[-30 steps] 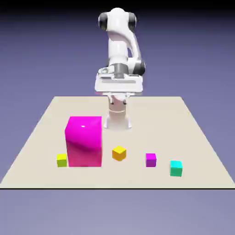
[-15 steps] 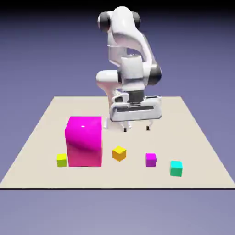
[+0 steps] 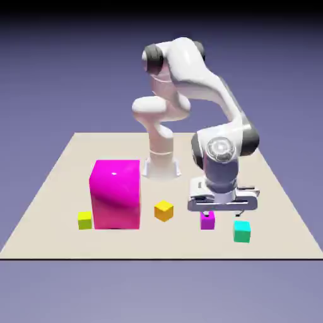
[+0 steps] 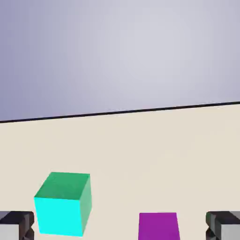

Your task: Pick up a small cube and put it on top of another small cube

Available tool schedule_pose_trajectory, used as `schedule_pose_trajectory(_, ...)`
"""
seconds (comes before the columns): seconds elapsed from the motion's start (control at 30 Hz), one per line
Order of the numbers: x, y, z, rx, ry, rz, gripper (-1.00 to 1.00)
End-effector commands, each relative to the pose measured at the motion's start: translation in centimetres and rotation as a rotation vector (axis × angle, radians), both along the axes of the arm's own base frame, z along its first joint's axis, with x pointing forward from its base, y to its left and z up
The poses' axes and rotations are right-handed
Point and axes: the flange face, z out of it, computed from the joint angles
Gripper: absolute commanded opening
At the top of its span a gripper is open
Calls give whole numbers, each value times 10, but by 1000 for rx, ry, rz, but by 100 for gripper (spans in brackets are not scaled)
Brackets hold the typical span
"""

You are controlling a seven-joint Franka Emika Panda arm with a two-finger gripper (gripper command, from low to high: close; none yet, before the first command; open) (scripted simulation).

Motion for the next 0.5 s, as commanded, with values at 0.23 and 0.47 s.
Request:
schedule_pose_trajectory(0.23,-4,52,-76,-6,338,22,0)
schedule_pose_trajectory(0.47,-22,83,-133,-25,598,57,0)
